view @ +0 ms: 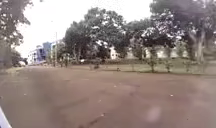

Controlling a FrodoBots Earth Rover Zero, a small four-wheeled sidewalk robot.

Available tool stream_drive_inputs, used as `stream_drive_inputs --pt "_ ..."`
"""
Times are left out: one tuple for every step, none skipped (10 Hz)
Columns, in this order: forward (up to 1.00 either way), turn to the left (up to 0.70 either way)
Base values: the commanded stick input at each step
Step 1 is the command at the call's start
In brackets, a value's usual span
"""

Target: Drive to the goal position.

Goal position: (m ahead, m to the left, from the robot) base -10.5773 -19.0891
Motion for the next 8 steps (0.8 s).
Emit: stream_drive_inputs --pt "0.00 -0.70" --pt "0.00 -0.70" --pt "0.00 -0.70" --pt "0.00 -0.70" --pt "0.00 -0.70" --pt "0.00 -0.70" --pt "0.00 -0.70" --pt "0.00 -0.70"
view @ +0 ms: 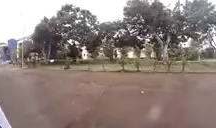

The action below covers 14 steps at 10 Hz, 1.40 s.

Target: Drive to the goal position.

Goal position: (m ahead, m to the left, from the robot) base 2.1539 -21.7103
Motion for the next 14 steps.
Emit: stream_drive_inputs --pt "0.00 -0.70" --pt "0.00 -0.70" --pt "0.00 -0.70" --pt "0.00 -0.70" --pt "0.00 -0.70" --pt "0.00 -0.70" --pt "0.00 -0.70" --pt "0.00 -0.70" --pt "0.00 -0.70" --pt "0.00 -0.70" --pt "0.00 -0.70" --pt "0.00 -0.70" --pt "0.00 -0.70" --pt "0.00 -0.70"
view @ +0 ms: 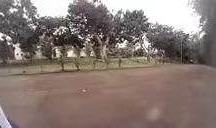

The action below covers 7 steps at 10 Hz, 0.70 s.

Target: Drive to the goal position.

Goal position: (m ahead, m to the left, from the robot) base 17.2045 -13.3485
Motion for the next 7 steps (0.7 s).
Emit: stream_drive_inputs --pt "0.00 -0.70" --pt "0.00 -0.70" --pt "0.00 -0.70" --pt "0.00 -0.70" --pt "0.00 -0.70" --pt "0.00 -0.70" --pt "0.00 -0.70"
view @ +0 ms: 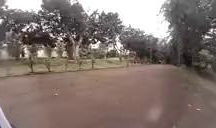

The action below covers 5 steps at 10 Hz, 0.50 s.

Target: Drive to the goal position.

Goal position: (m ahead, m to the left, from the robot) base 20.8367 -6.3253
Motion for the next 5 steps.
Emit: stream_drive_inputs --pt "0.00 -0.70" --pt "0.00 -0.70" --pt "0.00 -0.70" --pt "0.00 -0.70" --pt "0.00 -0.57"
